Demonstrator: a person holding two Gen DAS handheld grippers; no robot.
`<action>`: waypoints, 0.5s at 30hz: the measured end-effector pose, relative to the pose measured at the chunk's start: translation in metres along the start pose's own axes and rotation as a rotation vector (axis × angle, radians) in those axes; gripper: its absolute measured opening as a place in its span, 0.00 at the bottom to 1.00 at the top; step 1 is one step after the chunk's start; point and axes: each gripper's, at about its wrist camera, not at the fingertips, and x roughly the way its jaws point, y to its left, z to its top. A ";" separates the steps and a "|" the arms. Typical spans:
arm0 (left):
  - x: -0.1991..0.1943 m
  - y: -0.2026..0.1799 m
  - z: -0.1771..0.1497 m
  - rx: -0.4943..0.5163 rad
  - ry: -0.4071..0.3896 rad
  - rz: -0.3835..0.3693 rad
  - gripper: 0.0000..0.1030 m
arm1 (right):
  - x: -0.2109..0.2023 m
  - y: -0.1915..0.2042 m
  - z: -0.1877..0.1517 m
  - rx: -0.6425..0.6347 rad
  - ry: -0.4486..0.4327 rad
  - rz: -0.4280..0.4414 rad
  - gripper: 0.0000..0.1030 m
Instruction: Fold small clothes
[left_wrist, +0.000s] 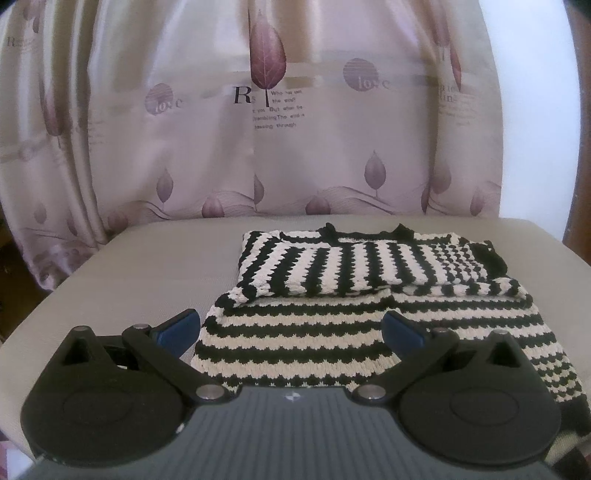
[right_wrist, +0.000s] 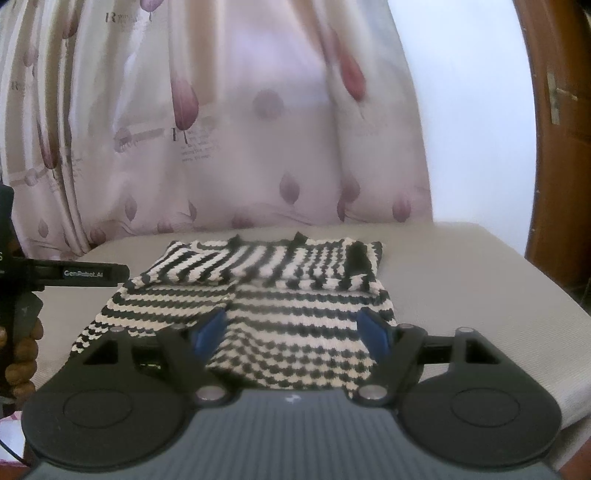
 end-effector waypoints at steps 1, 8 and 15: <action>0.000 0.001 -0.001 -0.001 0.002 -0.001 1.00 | 0.001 0.001 0.000 -0.003 0.004 -0.005 0.76; 0.001 0.013 -0.008 -0.045 0.012 -0.015 1.00 | 0.005 0.006 0.004 -0.031 0.033 -0.068 0.76; 0.000 0.017 -0.014 -0.030 0.022 0.005 1.00 | 0.010 0.014 0.011 -0.111 0.036 -0.134 0.76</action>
